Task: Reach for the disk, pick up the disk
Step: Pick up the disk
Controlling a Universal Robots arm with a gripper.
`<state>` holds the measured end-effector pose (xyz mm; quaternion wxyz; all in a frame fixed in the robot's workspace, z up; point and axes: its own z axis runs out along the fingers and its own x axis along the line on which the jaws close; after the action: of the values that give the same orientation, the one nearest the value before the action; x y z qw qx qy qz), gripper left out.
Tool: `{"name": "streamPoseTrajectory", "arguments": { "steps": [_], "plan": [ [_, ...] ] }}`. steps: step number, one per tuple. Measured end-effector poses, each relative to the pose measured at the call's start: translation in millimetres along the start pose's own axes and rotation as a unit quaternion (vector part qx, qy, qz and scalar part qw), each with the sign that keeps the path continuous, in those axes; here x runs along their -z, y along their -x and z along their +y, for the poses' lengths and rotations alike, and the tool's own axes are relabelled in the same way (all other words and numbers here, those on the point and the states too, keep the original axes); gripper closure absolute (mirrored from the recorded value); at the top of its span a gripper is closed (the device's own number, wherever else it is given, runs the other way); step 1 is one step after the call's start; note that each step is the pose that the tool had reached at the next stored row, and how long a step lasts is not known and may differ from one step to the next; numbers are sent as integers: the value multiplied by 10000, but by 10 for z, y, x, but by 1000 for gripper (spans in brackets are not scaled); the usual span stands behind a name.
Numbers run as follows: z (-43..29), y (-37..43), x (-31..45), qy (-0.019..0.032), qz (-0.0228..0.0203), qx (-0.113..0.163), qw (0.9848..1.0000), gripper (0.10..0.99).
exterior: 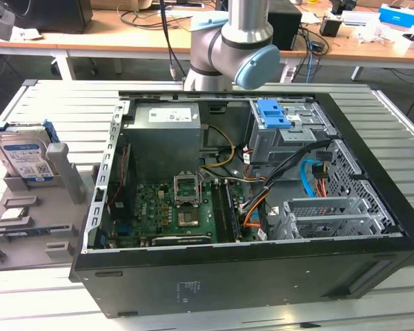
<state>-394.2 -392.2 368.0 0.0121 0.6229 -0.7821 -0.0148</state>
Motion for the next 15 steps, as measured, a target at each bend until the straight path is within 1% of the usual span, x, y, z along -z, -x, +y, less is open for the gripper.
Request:
{"name": "streamPoseTrajectory", "arguments": {
  "steps": [5, 9, 12, 14, 15],
  "plan": [
    [0, 0, 0, 0, 12, 294, 9996, 980],
    [0, 0, 0, 0, 19, 495, 9988, 980],
    [0, 0, 0, 0, 26, 668, 9978, 980],
    [0, 0, 0, 0, 32, 838, 9965, 980],
    [0, 0, 0, 0, 33, 855, 9963, 980]
  ]
}}
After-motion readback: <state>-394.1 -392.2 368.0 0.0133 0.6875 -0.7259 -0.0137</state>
